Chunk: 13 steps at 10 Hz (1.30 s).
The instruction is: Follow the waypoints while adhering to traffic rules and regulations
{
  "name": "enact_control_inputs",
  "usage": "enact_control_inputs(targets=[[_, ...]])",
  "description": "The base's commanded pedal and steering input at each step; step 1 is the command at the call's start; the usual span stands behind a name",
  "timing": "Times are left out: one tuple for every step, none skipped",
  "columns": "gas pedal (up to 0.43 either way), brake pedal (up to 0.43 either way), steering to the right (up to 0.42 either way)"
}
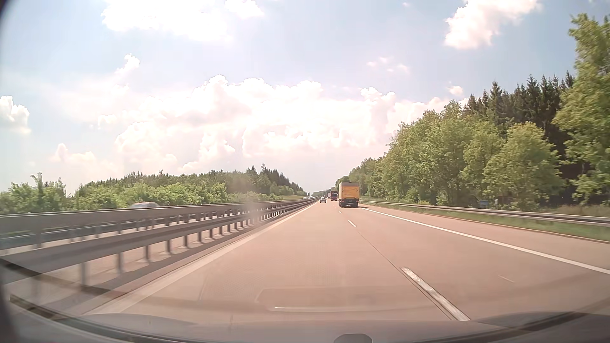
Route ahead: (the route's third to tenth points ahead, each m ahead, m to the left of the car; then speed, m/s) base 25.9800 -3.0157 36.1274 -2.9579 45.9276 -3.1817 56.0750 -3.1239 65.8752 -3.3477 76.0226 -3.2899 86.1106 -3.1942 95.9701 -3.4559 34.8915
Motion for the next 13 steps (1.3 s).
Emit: enact_control_inputs(targets=[[0.319, 0.0, -0.001], [0.319, 0.0, -0.001], [0.35, 0.0, -0.001], [0.35, 0.0, -0.001], [0.35, 0.0, -0.001], [0.35, 0.0, -0.001], [0.35, 0.0, -0.001], [0.35, 0.0, -0.002], [0.35, 0.0, -0.003], [0.35, 0.0, -0.003], [0.35, 0.0, -0.003], [0.35, 0.0, -0.002], [0.35, 0.0, -0.002]])
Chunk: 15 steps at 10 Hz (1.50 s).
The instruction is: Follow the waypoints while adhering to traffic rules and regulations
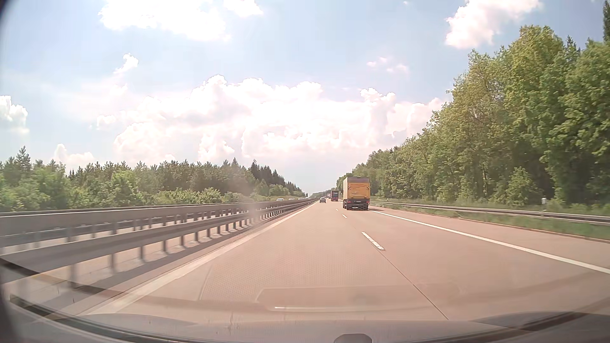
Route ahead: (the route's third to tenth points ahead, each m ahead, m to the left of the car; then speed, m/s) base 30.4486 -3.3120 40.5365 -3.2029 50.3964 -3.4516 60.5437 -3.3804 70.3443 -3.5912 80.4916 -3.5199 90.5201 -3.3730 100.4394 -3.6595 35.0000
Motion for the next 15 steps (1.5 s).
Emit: enact_control_inputs(targets=[[0.35, 0.0, -0.002], [0.35, 0.0, -0.002], [0.35, 0.0, -0.002], [0.35, 0.0, -0.002], [0.35, 0.0, -0.001], [0.35, 0.0, -0.001], [0.35, 0.0, -0.001], [0.35, 0.0, -0.001], [0.35, 0.0, -0.001], [0.35, 0.0, -0.001], [0.35, 0.0, -0.001], [0.35, 0.0, -0.001], [0.35, 0.0, -0.001], [0.35, 0.0, -0.001], [0.35, 0.0, -0.001]])
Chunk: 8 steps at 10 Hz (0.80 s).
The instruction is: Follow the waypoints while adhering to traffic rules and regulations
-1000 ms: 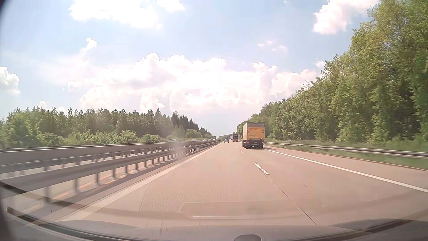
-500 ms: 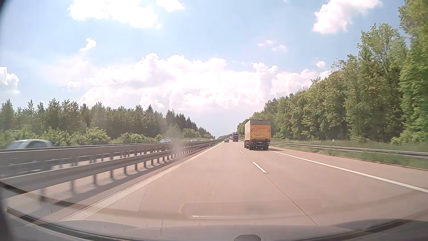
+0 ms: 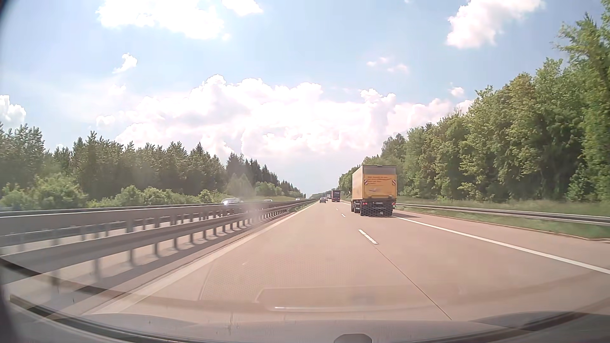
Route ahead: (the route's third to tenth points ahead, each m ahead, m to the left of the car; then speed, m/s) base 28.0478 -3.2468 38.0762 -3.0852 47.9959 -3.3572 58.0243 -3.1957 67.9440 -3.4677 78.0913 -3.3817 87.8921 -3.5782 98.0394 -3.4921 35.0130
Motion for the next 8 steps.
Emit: enact_control_inputs(targets=[[0.35, 0.0, -0.002], [0.35, 0.0, -0.003], [0.35, 0.0, -0.003], [0.35, 0.0, -0.003], [0.35, 0.0, -0.003], [0.35, 0.0, -0.003], [0.35, 0.0, -0.003], [0.35, 0.0, -0.003]])
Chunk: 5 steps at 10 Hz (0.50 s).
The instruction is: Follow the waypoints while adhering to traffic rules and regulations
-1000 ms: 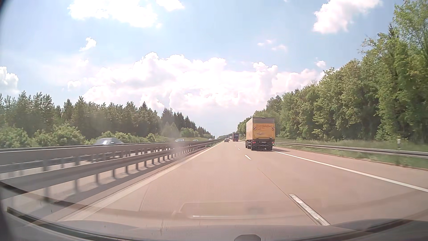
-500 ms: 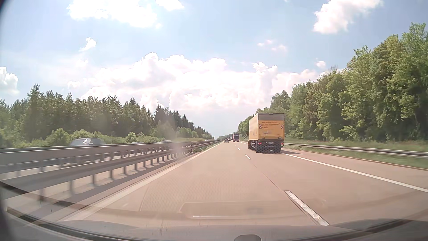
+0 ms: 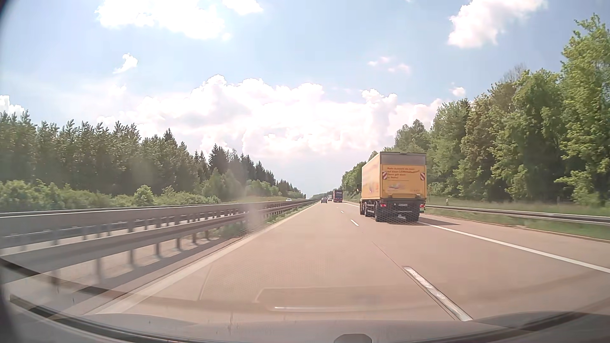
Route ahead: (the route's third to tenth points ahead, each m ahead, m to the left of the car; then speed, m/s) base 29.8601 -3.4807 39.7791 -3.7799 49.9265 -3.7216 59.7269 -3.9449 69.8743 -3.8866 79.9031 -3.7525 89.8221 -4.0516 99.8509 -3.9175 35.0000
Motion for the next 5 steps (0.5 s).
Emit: enact_control_inputs(targets=[[0.35, 0.0, -0.002], [0.35, 0.0, -0.002], [0.35, 0.0, -0.002], [0.35, 0.0, -0.002], [0.35, 0.0, -0.001]])
